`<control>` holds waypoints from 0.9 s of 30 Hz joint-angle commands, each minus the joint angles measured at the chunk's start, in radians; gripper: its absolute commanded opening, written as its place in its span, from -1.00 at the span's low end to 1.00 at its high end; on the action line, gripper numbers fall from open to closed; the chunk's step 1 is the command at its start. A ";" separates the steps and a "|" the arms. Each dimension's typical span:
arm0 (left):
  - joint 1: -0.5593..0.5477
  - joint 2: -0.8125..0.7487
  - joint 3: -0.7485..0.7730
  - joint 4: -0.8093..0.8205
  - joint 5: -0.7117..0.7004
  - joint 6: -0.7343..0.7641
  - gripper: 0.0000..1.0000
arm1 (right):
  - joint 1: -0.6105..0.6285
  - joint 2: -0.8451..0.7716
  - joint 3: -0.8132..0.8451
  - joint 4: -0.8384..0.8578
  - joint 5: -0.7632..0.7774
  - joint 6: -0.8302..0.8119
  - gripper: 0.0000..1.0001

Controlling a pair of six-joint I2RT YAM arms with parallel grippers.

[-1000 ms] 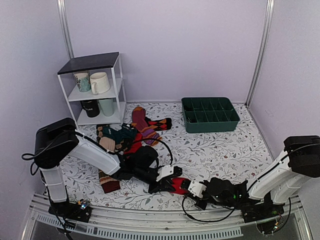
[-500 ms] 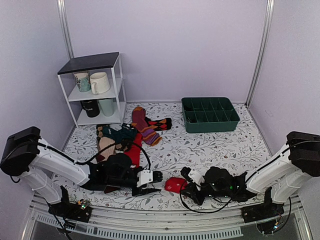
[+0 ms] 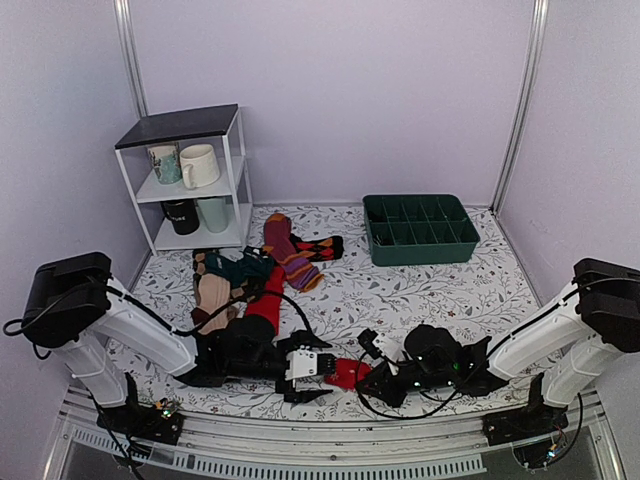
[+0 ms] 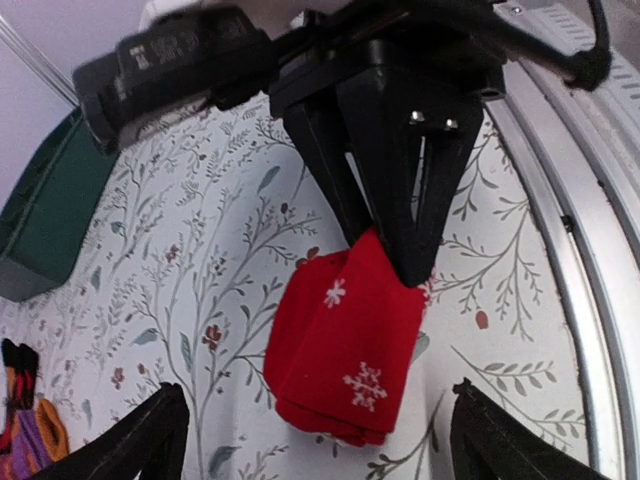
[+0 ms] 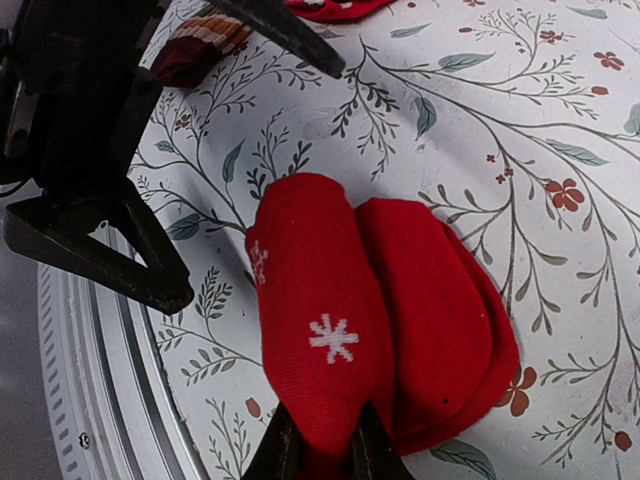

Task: Roll the socks
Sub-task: Roll a pair of socks at the center of the board.

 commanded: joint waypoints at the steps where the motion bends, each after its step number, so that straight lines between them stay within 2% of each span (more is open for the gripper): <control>1: -0.028 -0.022 -0.031 0.128 -0.074 0.013 0.79 | -0.004 0.060 -0.030 -0.217 -0.060 0.024 -0.85; 4: -0.019 -0.025 -0.018 0.117 -0.071 -0.014 0.75 | -0.006 0.062 -0.028 -0.217 -0.063 0.022 -0.85; 6: -0.007 -0.018 -0.001 0.106 -0.038 -0.066 0.98 | -0.009 0.063 -0.028 -0.218 -0.064 0.021 -0.85; 10: 0.010 -0.016 0.032 0.028 0.100 -0.080 0.99 | -0.010 0.063 -0.026 -0.219 -0.061 0.021 -0.85; 12: 0.018 0.001 0.055 -0.026 0.161 -0.077 0.83 | -0.013 0.065 -0.024 -0.219 -0.063 0.021 -0.85; 19: 0.017 0.058 0.092 -0.115 0.185 -0.078 0.28 | -0.019 0.073 -0.026 -0.220 -0.071 0.023 -0.85; 21: 0.017 0.067 0.094 -0.116 0.170 -0.088 0.30 | -0.020 0.074 -0.024 -0.219 -0.071 0.026 -0.86; 23: 0.021 0.076 0.084 -0.096 0.142 -0.095 0.40 | -0.021 0.073 -0.026 -0.220 -0.072 0.028 -0.85; 27: 0.027 0.093 0.084 -0.087 0.108 -0.102 0.41 | -0.020 0.071 -0.031 -0.217 -0.069 0.031 -0.86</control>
